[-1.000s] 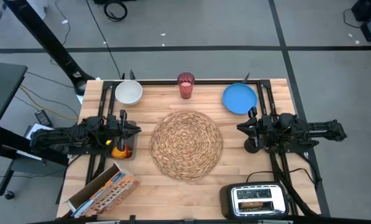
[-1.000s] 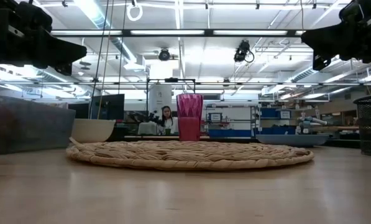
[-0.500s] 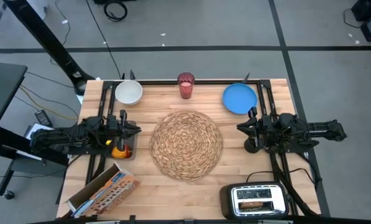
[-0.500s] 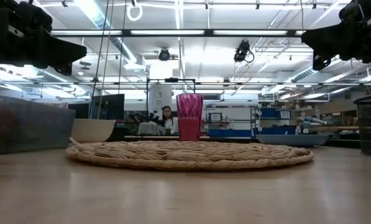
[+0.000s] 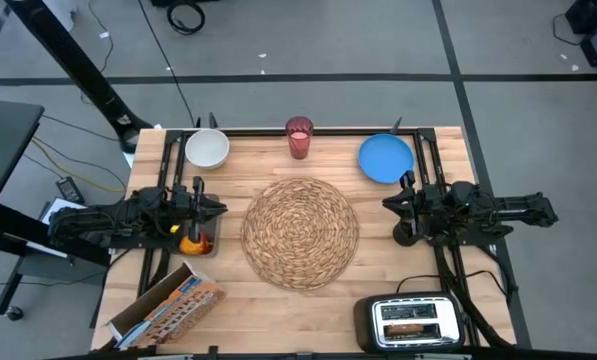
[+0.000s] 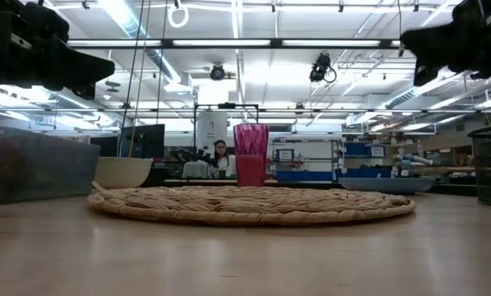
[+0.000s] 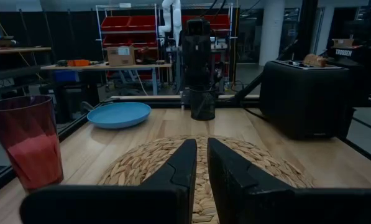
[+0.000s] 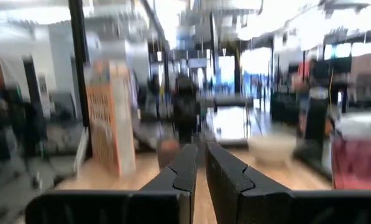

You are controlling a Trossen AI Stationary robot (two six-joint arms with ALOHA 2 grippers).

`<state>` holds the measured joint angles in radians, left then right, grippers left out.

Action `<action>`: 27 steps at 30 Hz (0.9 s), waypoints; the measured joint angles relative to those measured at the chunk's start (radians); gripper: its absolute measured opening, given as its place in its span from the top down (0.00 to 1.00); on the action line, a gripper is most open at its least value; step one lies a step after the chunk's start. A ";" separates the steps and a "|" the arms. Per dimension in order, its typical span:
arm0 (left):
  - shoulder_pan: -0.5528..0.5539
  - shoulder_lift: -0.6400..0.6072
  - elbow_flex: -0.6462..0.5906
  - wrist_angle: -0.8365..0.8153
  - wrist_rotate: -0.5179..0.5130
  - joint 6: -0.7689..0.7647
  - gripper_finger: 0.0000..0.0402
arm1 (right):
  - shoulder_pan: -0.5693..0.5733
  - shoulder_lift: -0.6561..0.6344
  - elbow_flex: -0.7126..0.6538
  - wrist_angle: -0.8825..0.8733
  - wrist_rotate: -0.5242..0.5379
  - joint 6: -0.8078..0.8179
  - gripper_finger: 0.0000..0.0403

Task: Arrange a breakfast setting
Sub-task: Put the plate on the woven placemat

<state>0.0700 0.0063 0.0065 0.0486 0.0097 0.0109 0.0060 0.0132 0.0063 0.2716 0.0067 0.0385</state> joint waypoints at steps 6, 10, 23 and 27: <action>0.000 0.000 0.000 0.000 0.000 0.000 0.88 | 0.000 0.001 0.009 0.231 0.126 0.217 0.89; 0.000 0.000 0.000 0.000 0.000 0.000 0.88 | 0.000 0.024 0.111 0.080 0.187 0.202 0.92; 0.000 0.000 0.000 0.000 0.000 0.000 0.88 | -0.004 0.565 0.730 -0.645 0.476 0.468 0.95; 0.000 0.000 0.000 0.000 0.000 0.001 0.88 | -0.066 0.765 0.906 -0.904 0.490 0.600 0.89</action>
<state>0.0700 0.0063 0.0065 0.0486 0.0093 0.0114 -0.0597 0.7785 0.9123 -0.6325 0.4966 0.6389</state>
